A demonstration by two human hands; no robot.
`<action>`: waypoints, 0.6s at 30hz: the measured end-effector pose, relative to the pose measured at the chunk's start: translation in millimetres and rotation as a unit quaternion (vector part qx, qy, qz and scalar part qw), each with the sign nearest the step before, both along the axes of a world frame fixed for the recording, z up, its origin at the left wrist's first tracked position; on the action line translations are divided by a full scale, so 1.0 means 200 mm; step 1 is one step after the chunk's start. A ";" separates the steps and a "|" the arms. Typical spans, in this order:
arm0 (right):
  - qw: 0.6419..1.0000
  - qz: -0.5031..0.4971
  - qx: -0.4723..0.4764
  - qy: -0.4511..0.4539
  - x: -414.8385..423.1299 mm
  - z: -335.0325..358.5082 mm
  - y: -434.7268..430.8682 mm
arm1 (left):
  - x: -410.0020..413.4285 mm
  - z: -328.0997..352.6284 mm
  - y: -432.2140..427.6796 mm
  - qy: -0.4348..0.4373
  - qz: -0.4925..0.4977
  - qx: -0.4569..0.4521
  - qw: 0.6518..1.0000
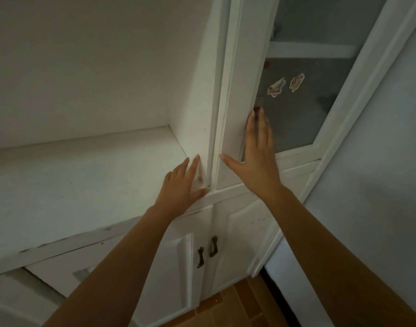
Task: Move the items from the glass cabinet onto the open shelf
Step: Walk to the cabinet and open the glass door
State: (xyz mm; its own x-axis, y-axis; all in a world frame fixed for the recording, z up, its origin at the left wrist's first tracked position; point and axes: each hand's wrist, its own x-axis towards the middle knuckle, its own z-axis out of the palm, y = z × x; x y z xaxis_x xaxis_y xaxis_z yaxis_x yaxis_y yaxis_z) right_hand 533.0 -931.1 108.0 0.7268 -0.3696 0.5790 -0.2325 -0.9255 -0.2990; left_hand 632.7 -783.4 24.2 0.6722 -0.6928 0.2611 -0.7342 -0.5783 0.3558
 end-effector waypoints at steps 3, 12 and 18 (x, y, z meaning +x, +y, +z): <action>0.999 -0.035 0.007 -0.016 0.04 -0.02 0.04 | 0.00 -0.01 0.00 -0.024 -0.010 0.001 1.000; 0.993 -0.105 0.032 -0.042 0.10 -0.04 0.10 | 0.03 -0.03 0.01 -0.038 -0.038 0.030 0.998; 0.994 -0.099 0.034 -0.043 0.10 -0.03 0.12 | 0.03 -0.02 0.02 -0.037 -0.041 0.024 0.998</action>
State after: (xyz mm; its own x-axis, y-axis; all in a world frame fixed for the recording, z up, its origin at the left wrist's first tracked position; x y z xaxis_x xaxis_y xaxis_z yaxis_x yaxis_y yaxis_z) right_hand 553.7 -907.1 101.7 0.5840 -0.5412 0.6050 -0.3792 -0.8409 -0.3862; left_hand 638.1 -779.8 19.6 0.5925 -0.7582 0.2721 -0.8032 -0.5300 0.2720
